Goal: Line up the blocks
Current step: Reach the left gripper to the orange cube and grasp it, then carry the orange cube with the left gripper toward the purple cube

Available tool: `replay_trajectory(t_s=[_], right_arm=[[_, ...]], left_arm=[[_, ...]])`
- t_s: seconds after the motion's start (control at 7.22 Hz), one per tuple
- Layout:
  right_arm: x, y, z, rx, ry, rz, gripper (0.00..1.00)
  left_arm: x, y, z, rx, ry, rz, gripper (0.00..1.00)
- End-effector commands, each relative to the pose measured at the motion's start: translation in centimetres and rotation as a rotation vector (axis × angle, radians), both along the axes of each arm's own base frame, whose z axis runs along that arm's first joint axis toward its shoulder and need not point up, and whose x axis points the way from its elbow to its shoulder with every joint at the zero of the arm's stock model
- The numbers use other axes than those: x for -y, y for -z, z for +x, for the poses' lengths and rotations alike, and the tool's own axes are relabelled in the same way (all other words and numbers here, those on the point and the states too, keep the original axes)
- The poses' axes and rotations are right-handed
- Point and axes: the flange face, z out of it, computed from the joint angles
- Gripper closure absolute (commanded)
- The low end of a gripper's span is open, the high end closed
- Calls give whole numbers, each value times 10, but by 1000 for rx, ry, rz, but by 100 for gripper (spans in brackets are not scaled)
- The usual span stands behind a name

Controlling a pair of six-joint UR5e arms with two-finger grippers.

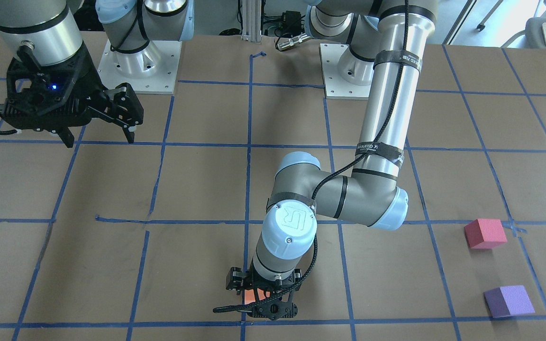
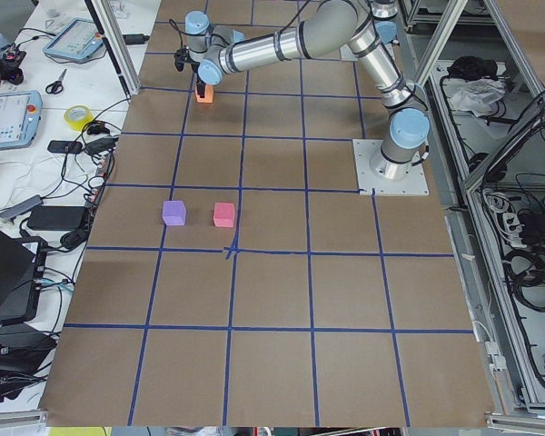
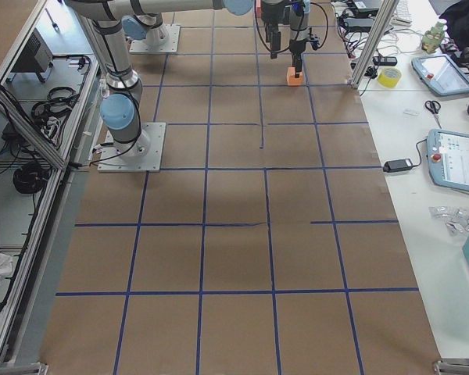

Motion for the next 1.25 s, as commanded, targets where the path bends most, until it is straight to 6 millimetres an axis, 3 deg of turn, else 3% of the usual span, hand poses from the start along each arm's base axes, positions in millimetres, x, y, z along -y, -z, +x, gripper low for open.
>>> replay_trajectory(t_s=[0.0, 0.14, 0.28, 0.42, 0.55, 0.69, 0.97, 1.11], right_arm=[[-9, -1, 1, 25, -6, 33, 0], [-14, -2, 2, 30, -9, 58, 0], [-14, -2, 1, 27, -9, 58, 0], [-16, -2, 0, 18, -7, 61, 0], [-18, -5, 0, 17, -4, 58, 0], [-18, -5, 0, 15, 1, 60, 0], [-20, -6, 0, 15, 4, 64, 0], [-23, -5, 1, 21, 7, 83, 0]], left_arm=[[1, 19, -3, 3, 12, -9, 27], [-2, 27, -1, 22, 22, 10, 44], [-1, 24, -1, 24, 59, -9, 72], [-1, 0, -1, 22, 58, -39, 96], [-3, -16, 1, 20, 49, -49, 97], [-3, -25, 18, 89, 61, -50, 100], [15, -72, 125, 127, 17, 9, 100], [21, -86, 185, 135, -21, 20, 100]])
